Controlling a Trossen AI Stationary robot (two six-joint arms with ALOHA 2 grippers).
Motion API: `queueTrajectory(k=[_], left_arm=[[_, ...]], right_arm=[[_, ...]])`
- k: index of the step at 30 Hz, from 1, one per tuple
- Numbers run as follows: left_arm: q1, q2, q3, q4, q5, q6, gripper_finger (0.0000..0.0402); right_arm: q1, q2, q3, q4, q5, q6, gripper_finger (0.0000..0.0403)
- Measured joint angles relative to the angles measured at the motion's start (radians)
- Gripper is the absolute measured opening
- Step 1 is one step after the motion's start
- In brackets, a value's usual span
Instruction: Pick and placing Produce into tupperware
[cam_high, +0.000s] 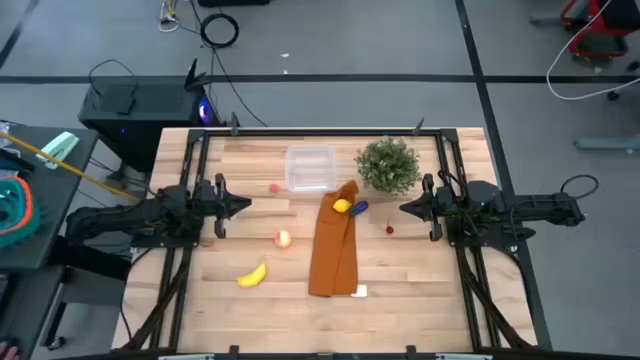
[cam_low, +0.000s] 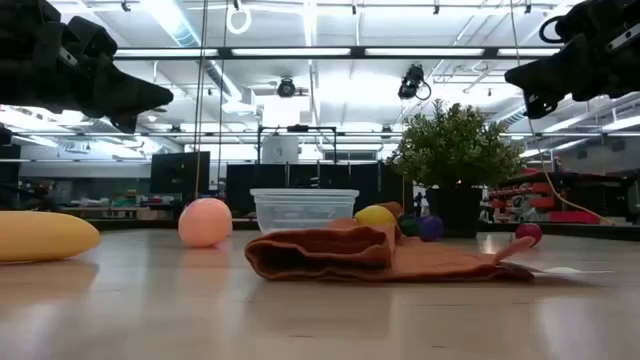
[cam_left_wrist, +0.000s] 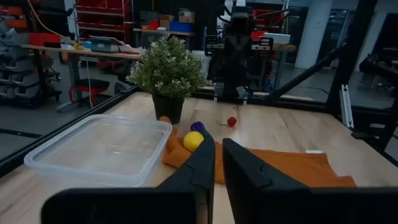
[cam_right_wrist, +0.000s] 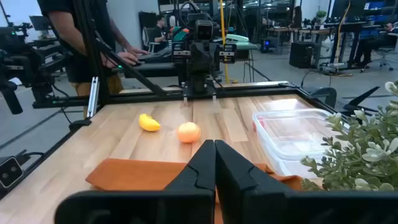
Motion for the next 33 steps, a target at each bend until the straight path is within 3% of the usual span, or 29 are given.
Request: queueTrajectory(k=[33], left_arm=[[0.000,0.000,0.000,0.000,0.000,0.000,0.0034]], right_arm=[[0.000,0.000,0.000,0.000,0.000,0.000,0.0007]])
